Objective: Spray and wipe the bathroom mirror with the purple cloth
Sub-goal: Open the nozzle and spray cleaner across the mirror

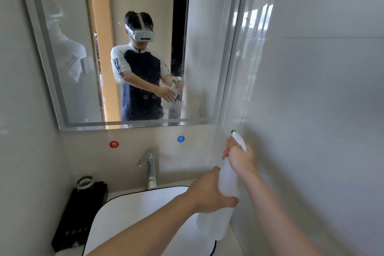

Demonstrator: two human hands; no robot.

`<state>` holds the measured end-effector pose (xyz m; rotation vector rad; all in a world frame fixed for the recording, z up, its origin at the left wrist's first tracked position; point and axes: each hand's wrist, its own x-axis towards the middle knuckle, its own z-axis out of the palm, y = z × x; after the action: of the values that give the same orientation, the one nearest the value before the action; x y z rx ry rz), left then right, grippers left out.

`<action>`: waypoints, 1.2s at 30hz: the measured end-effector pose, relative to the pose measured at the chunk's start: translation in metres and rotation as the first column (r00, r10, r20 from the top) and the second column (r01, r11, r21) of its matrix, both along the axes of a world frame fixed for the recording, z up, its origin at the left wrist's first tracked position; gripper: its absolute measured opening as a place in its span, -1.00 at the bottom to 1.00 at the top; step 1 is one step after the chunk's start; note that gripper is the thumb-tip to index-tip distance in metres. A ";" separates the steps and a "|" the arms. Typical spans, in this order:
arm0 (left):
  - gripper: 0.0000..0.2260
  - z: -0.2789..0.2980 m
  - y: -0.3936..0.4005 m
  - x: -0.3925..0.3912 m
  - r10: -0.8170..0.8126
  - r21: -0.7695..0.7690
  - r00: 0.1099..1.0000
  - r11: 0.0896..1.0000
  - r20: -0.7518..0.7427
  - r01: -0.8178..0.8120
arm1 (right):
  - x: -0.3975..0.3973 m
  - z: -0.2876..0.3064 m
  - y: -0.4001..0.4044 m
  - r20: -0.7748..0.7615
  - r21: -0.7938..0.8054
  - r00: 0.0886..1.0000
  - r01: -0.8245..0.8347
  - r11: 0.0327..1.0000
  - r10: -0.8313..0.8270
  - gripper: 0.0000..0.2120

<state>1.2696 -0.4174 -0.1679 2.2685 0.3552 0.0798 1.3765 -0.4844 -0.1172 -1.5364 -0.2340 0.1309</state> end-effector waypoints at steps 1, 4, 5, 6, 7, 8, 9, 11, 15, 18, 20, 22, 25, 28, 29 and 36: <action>-0.44 0.001 0.000 -0.001 0.000 -0.004 1.000 1.000 0.001 0.000 | -0.001 0.001 0.001 -0.005 -0.008 1.000 0.007 1.000 -0.007 -0.73; -0.42 0.002 0.002 -0.002 0.007 -0.027 1.000 1.000 0.015 -0.007 | -0.002 0.004 0.005 0.018 -0.013 1.000 0.010 1.000 -0.010 -0.73; -0.41 0.002 0.003 -0.002 0.015 -0.033 1.000 0.999 0.019 -0.015 | -0.002 0.005 0.006 0.040 -0.021 0.999 0.002 1.000 -0.001 -0.76; -0.39 0.003 0.005 -0.002 0.024 -0.038 0.999 0.999 0.025 -0.023 | -0.002 0.007 0.007 0.070 -0.045 0.997 -0.011 0.999 0.014 -0.77; -0.38 0.003 0.006 -0.001 0.030 -0.046 0.999 0.999 0.032 -0.029 | -0.003 0.009 0.008 0.099 -0.074 0.995 -0.024 0.997 0.031 -0.76; -0.38 0.004 0.008 -0.001 0.035 -0.057 0.999 0.998 0.040 -0.033 | -0.003 0.011 0.008 0.126 -0.088 0.991 -0.033 0.996 0.044 -0.73; -0.39 0.004 0.010 0.000 0.039 -0.065 0.998 0.997 0.051 -0.036 | -0.003 0.013 0.009 0.147 -0.090 0.988 -0.037 0.995 0.050 -0.71; -0.40 0.005 0.012 0.000 0.048 -0.070 0.997 0.997 0.061 -0.043 | -0.002 0.016 0.010 0.165 -0.089 0.985 -0.033 0.996 0.047 -0.68; -0.38 -0.001 0.013 -0.002 0.067 -0.071 0.996 0.995 0.053 -0.064 | -0.006 0.016 0.015 0.142 -0.134 0.988 -0.042 0.990 0.061 -0.69; -0.37 -0.005 0.013 -0.004 0.065 -0.075 0.997 0.995 0.040 -0.062 | -0.007 0.010 0.019 0.099 -0.059 0.994 -0.041 0.997 0.047 -0.69; -0.37 -0.005 0.014 -0.004 0.061 -0.069 0.998 0.996 0.035 -0.058 | -0.005 0.005 0.020 0.059 -0.006 0.998 -0.019 1.000 0.019 -0.70; -0.37 -0.005 0.016 -0.003 0.057 -0.064 0.998 0.996 0.026 -0.055 | 0.000 0.001 0.022 0.026 0.008 1.000 -0.004 1.000 0.003 -0.71; -0.36 -0.005 0.018 0.000 0.065 -0.067 0.998 0.996 0.012 -0.064 | 0.006 -0.002 0.027 0.017 0.009 1.000 -0.013 1.000 0.012 -0.71; -0.37 -0.002 0.019 0.007 0.087 -0.073 0.996 0.994 0.028 -0.084 | 0.014 0.002 0.026 0.105 -0.033 0.994 -0.011 0.999 0.014 -0.67; -0.38 0.001 0.019 0.010 0.088 -0.082 0.995 0.993 0.037 -0.084 | 0.018 0.005 0.026 0.130 -0.042 0.991 -0.010 0.999 0.015 -0.68; -0.40 0.050 0.015 0.046 0.065 0.007 0.986 0.998 0.154 -0.067 | 0.059 0.052 0.026 0.173 0.034 0.985 -0.002 0.999 -0.004 -0.73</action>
<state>1.3153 -0.4020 -0.1177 2.2457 0.3484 0.2906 1.4355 -0.4581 -0.0648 -1.5147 -0.3715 -0.0073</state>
